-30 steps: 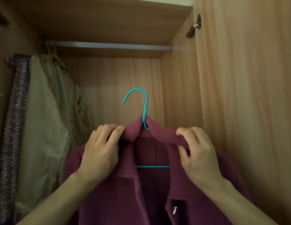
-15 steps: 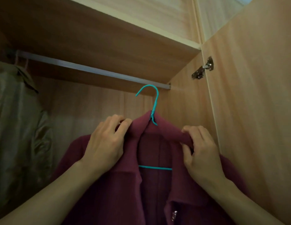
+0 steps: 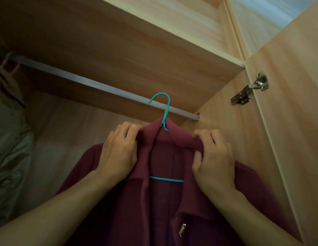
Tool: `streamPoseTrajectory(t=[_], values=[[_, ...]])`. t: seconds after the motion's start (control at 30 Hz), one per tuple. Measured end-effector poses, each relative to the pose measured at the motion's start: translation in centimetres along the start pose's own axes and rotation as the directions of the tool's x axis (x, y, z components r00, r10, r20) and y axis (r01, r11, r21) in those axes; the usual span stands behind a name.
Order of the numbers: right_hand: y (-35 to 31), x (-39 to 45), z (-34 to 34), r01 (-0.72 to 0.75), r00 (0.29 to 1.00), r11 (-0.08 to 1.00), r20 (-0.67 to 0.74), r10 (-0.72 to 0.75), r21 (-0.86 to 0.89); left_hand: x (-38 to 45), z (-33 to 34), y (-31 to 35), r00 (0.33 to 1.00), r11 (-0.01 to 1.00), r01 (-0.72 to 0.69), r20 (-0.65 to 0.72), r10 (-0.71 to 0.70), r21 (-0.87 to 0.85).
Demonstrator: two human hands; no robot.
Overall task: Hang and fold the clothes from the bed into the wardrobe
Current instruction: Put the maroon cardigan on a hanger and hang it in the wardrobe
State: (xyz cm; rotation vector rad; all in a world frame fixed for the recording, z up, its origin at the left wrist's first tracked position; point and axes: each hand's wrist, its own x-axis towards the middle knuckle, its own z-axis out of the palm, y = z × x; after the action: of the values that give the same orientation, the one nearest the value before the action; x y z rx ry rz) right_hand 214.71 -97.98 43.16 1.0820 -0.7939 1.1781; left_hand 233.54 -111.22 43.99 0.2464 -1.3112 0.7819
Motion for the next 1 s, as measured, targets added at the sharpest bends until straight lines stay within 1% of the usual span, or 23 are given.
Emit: streamPoseTrajectory(t=[0.13,0.27,0.4,0.53,0.77,0.87,0.93,1.0], values=[[1.9,2.6,2.3,0.082,0.997,0.995,-0.003,-0.083,-0.062,2.6,3.2,-1.0,0.998,1.0,0.014,-0.067,-0.014,-0.008],[3.2,5.1,4.4,0.12,0.993,0.983,0.032,-0.117,-0.135,4.3,6.4,-2.6,0.995,0.999,-0.003,-0.101,-0.001,-0.04],[3.7,6.9,6.8,0.181,0.983,0.966,0.06,-0.173,-0.184,5.5,9.8,-4.3,0.989,0.995,0.069,-0.127,-0.078,-0.073],[4.8,7.9,9.5,0.169,0.984,0.96,0.095,-0.151,-0.223,6.8,13.9,-5.3,0.98,0.989,0.138,-0.134,-0.145,-0.054],[6.6,9.8,13.0,0.176,0.982,0.944,0.12,-0.148,-0.28,9.2,19.5,-8.1,0.983,0.993,0.12,-0.143,-0.119,-0.001],[7.1,9.5,14.1,0.203,0.971,0.941,0.177,-0.158,-0.272,9.0,21.7,-8.4,0.979,0.988,0.151,-0.138,-0.153,-0.023],[7.7,8.9,14.6,0.235,0.956,0.926,0.241,-0.165,-0.295,7.9,23.3,-8.3,0.976,0.981,0.186,-0.109,-0.19,-0.05],[8.6,8.0,14.8,0.222,0.945,0.922,0.304,-0.123,-0.316,6.4,25.1,-8.0,0.977,0.977,0.201,-0.062,-0.205,-0.071]])
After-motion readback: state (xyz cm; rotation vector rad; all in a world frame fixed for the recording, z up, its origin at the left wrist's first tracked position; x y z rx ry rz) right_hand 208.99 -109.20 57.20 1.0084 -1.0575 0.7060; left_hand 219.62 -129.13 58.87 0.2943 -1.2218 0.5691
